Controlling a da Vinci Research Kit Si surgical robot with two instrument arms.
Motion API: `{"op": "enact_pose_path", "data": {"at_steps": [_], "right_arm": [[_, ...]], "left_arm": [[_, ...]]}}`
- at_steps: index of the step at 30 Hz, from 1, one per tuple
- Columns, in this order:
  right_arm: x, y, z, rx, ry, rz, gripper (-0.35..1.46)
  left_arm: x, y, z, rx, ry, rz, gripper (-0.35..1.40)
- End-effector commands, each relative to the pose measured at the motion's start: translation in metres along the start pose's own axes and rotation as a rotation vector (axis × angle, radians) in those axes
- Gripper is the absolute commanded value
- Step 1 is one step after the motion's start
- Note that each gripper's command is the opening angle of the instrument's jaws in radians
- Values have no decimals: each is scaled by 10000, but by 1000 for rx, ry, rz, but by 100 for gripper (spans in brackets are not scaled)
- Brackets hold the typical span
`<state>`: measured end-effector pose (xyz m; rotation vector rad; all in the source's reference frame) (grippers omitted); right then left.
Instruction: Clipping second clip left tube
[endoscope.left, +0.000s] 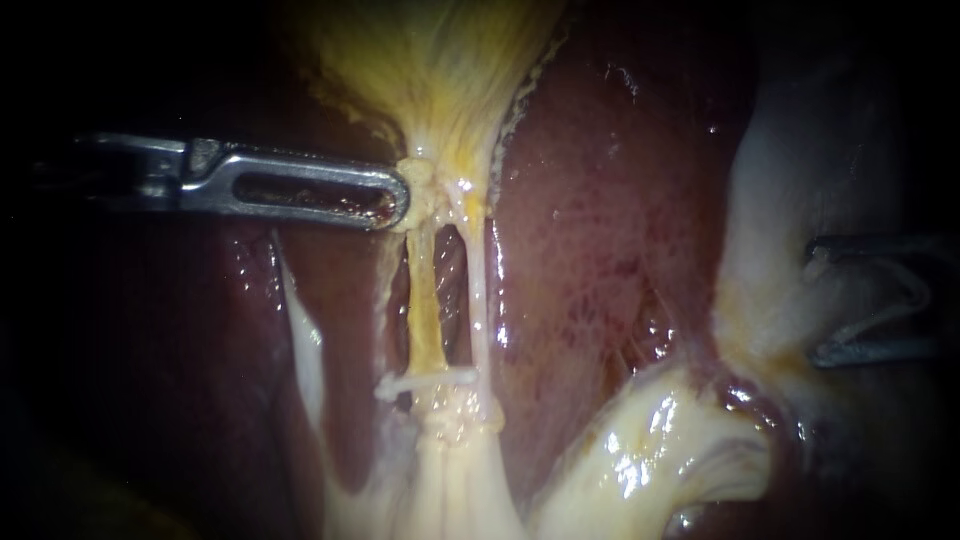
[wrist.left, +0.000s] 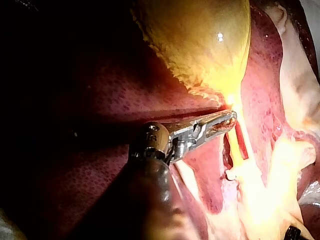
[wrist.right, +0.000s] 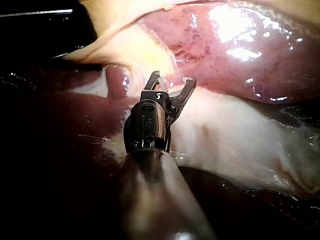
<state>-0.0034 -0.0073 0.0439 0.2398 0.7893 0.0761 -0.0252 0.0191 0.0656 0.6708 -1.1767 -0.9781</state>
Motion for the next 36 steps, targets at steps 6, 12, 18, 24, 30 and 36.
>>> {"op": "enact_pose_path", "data": {"at_steps": [6, 12, 18, 24, 30, 36], "right_arm": [[0, 0, 0, 0, 0, 0, 49], [1, 0, 0, 0, 0, 0, 49], [2, 0, 2, 0, -3, 0, 49], [14, -2, 11, 46, 31, 18, 49], [36, -5, 31, 108, 74, 104, 49], [64, -10, 53, 130, 116, 164, 49]], "left_arm": [[-11, -2, -21, 15, 8, -12, -35], [-28, -6, -56, -6, 0, -24, -35], [-34, -6, -72, -15, -8, -28, -35], [-31, -6, -69, -17, -9, -27, -35], [-31, -6, -69, -17, -9, -27, -35], [-31, -6, -69, -18, -10, -27, -35]]}}
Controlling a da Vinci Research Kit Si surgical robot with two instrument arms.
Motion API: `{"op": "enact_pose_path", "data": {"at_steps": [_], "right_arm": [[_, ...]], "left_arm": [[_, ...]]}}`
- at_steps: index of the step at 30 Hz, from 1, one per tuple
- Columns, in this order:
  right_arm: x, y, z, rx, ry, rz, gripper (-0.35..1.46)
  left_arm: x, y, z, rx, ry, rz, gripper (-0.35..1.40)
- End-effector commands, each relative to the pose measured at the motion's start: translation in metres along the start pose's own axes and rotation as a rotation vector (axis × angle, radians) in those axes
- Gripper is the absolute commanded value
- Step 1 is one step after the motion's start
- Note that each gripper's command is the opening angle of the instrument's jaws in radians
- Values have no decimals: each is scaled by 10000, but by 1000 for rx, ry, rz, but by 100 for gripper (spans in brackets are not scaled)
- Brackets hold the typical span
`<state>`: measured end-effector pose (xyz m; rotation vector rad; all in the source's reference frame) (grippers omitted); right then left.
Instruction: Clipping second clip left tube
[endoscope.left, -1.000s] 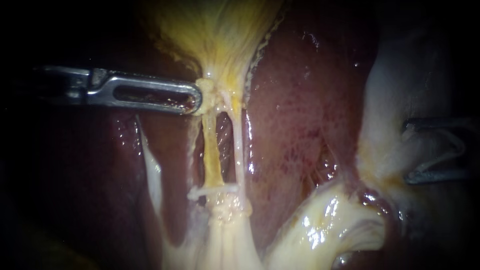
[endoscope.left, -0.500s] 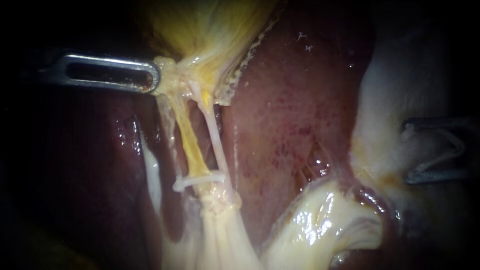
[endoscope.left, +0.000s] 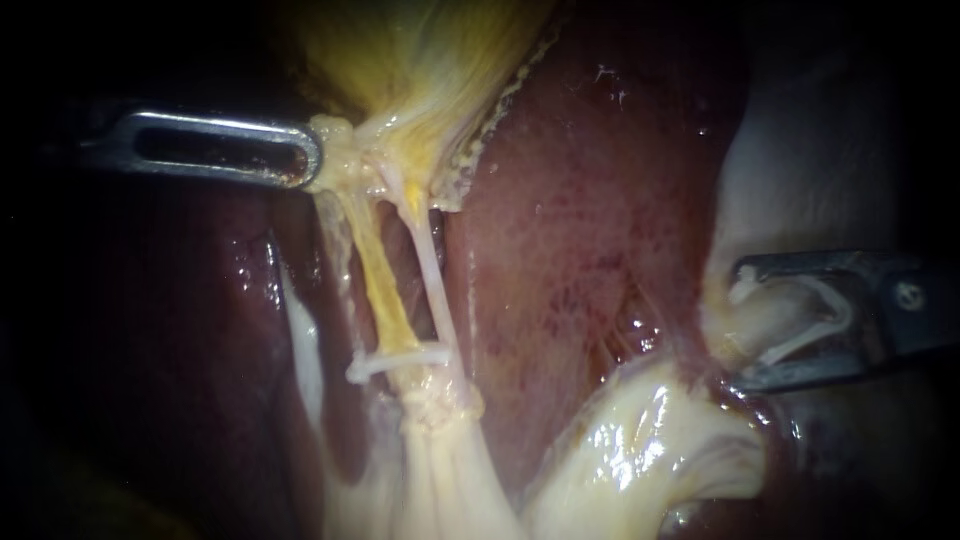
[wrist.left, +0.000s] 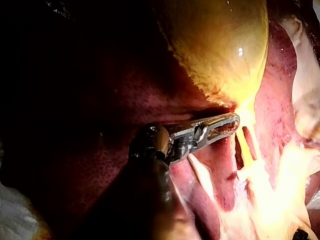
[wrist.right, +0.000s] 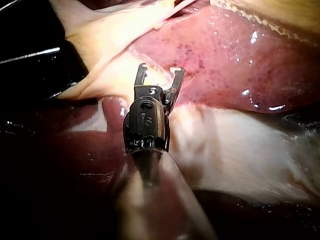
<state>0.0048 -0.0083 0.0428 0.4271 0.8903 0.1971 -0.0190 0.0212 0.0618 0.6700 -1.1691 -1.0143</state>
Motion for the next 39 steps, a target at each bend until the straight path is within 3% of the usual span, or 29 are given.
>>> {"op": "enact_pose_path", "data": {"at_steps": [1, 10, 20, 39], "right_arm": [[3, -1, 4, 4, 6, 8, 49], [31, -1, 37, 18, 26, 111, 49], [48, 1, 67, 23, 34, 198, 48], [65, -4, 130, 105, 73, 297, 48]], "left_arm": [[0, 0, 0, 0, 0, 0, -35], [1, 0, 0, -1, 0, 1, -35], [1, 0, 1, -1, 0, 1, -35], [1, 0, 2, -2, -1, 1, -35]]}}
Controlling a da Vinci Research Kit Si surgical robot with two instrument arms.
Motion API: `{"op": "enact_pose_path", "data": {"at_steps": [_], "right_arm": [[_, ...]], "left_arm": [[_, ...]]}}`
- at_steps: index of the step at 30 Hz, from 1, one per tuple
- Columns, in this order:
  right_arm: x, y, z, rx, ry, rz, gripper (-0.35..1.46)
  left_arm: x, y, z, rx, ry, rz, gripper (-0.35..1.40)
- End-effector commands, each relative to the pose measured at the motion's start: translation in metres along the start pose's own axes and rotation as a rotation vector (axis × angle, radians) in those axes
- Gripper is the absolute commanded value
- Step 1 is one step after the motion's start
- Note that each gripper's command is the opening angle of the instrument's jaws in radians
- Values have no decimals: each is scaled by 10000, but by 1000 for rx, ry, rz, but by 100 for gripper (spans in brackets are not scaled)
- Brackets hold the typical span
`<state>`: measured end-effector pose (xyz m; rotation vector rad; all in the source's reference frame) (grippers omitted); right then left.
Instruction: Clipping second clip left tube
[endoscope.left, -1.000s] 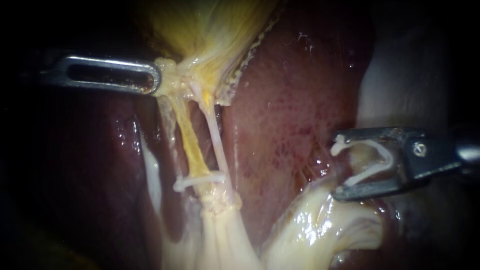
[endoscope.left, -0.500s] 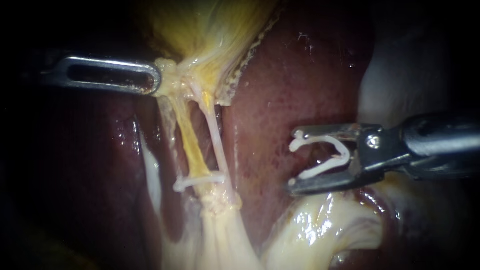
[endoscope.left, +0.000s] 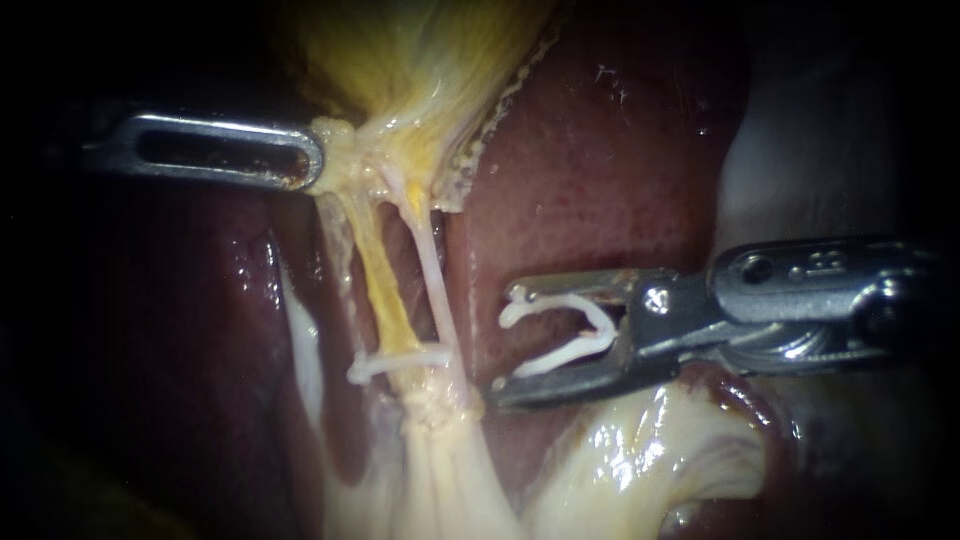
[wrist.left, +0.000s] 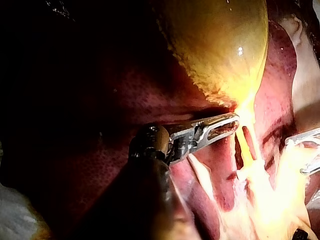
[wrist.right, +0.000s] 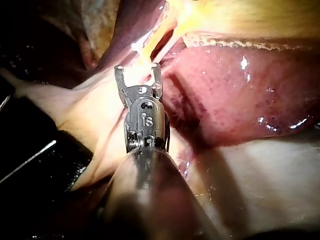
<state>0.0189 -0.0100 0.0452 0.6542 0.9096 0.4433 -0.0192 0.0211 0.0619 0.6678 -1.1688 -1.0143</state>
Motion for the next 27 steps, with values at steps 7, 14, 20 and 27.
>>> {"op": "enact_pose_path", "data": {"at_steps": [7, 14, 20, 27], "right_arm": [[1, 4, 20, 24, 14, 18, 47], [-2, 11, 39, 20, 16, 26, 48], [-8, 20, 52, 20, 18, 34, 48], [-13, 31, 62, 23, 17, 43, 48]], "left_arm": [[1, 0, 1, -1, -1, 0, -35], [1, 0, 2, -1, -1, 1, -35], [1, 0, 2, -1, -1, 1, -35], [1, 0, 2, -2, -1, 1, -35]]}}
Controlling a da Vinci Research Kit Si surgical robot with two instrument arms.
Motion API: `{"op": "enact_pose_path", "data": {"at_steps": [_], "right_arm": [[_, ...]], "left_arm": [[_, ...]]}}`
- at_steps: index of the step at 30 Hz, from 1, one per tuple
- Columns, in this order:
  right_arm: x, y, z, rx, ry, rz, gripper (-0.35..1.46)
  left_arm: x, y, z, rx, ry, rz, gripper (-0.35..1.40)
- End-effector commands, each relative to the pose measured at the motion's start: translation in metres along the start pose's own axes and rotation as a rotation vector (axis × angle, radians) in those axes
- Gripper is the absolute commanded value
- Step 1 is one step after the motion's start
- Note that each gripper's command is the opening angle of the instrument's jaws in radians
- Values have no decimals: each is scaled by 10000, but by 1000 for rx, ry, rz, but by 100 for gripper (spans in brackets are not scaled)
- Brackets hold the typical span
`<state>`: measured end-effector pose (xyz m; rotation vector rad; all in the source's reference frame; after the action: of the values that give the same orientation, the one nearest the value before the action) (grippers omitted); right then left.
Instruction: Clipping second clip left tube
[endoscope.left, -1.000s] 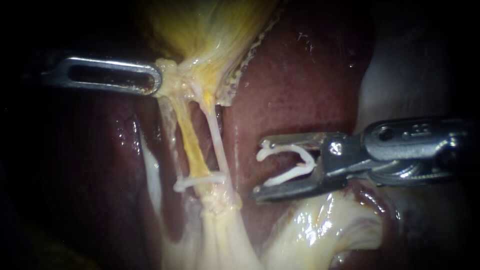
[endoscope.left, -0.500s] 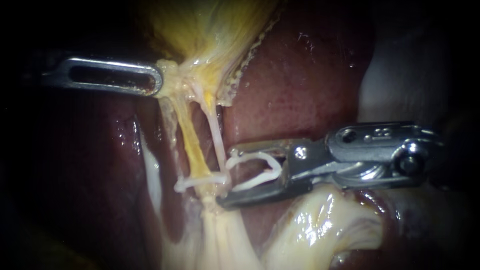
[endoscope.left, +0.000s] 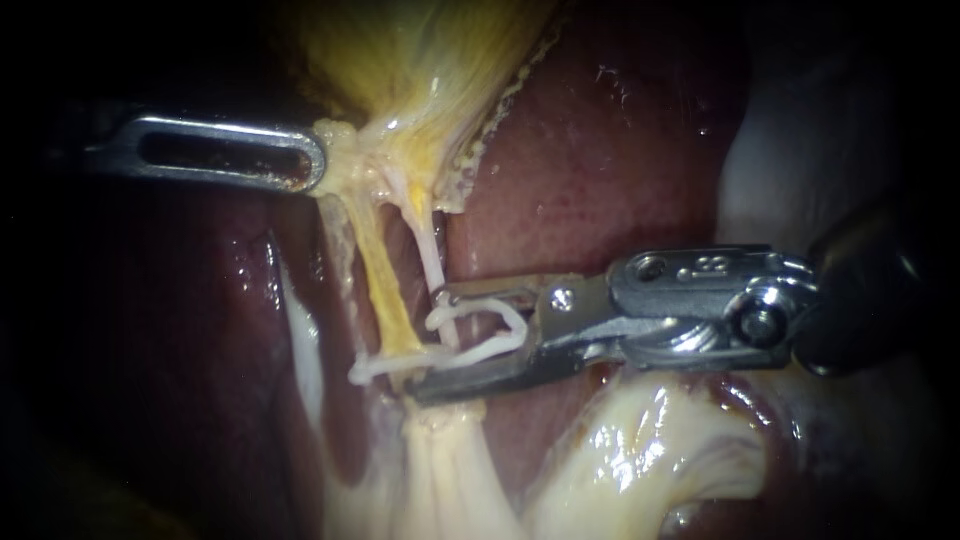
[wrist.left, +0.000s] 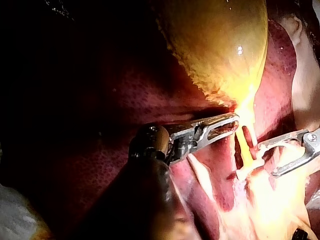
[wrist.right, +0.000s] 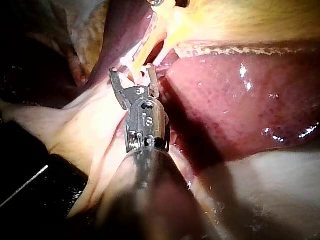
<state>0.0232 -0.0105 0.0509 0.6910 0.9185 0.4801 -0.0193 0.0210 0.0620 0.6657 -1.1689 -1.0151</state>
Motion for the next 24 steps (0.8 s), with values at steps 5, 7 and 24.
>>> {"op": "enact_pose_path", "data": {"at_steps": [5, 7, 24], "right_arm": [[-7, 6, 9, 6, -3, 3, 48], [-9, 9, 11, 10, -5, 5, 48], [-17, 20, 19, 30, -10, 0, 48]], "left_arm": [[0, -1, 0, 0, 0, 0, -35], [0, -1, 0, 0, 0, 0, -35], [0, -1, 0, 0, 0, 0, -35]]}}
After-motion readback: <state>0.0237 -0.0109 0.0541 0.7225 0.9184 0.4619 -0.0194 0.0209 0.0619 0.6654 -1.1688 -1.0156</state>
